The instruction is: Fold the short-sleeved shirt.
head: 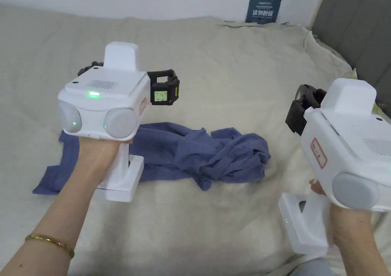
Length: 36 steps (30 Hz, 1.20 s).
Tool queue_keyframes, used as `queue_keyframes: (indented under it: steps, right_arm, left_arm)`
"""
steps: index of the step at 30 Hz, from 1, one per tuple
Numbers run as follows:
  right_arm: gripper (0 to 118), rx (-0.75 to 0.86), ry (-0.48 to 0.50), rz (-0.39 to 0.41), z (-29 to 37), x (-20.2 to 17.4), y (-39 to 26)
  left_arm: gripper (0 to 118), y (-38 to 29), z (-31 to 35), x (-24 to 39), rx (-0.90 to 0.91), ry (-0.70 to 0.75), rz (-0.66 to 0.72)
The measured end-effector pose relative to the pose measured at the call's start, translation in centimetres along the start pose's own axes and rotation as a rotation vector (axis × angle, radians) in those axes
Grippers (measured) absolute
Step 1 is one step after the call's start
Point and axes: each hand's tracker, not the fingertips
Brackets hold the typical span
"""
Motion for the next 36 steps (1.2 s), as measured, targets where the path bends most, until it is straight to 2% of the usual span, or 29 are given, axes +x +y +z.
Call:
queue_keyframes:
  steps: [3,10,12,13,14,15,19,20,22,36]
  right_arm:
    - [1,0.012,0.018,0.007,-0.2,-1.2,-0.1]
    - [1,0.007,0.066,0.032,0.0,-3.3,-0.9]
    - [1,0.002,0.077,0.032,0.1,-3.5,-1.2]
    - [1,0.0,0.078,0.034,0.2,-3.6,-1.3]
    - [1,-0.004,0.08,0.036,0.3,-3.7,-1.5]
    - [1,-0.007,0.082,0.037,0.4,-3.8,-1.7]
    - [1,-0.015,0.09,0.034,1.2,-4.2,-2.1]
    - [1,-0.017,0.09,0.036,1.3,-4.3,-2.2]
    - [1,-0.022,0.091,0.036,1.4,-4.4,-2.4]
    - [1,-0.049,0.087,0.033,1.4,-4.1,-3.2]
  left_arm:
    - [118,-0.9,1.8,-1.8,0.03,0.086,-0.028]
    - [116,-3.2,5.3,-5.1,0.058,0.179,0.041]
    - [108,-3.7,5.8,-5.7,0.037,0.181,0.057]
    - [99,-4.0,6.0,-5.8,0.034,0.185,0.061]
    - [80,-4.2,6.2,-5.9,0.029,0.189,0.063]
    - [67,-4.4,6.2,-6.0,0.022,0.198,0.064]
    - [27,-5.0,6.7,-6.2,0.017,0.191,0.085]
    - [13,-5.1,6.7,-6.1,0.016,0.193,0.084]
    - [2,-5.2,6.7,-5.9,0.012,0.195,0.067]
    - [0,-6.2,6.9,-6.6,-0.031,0.186,0.089]
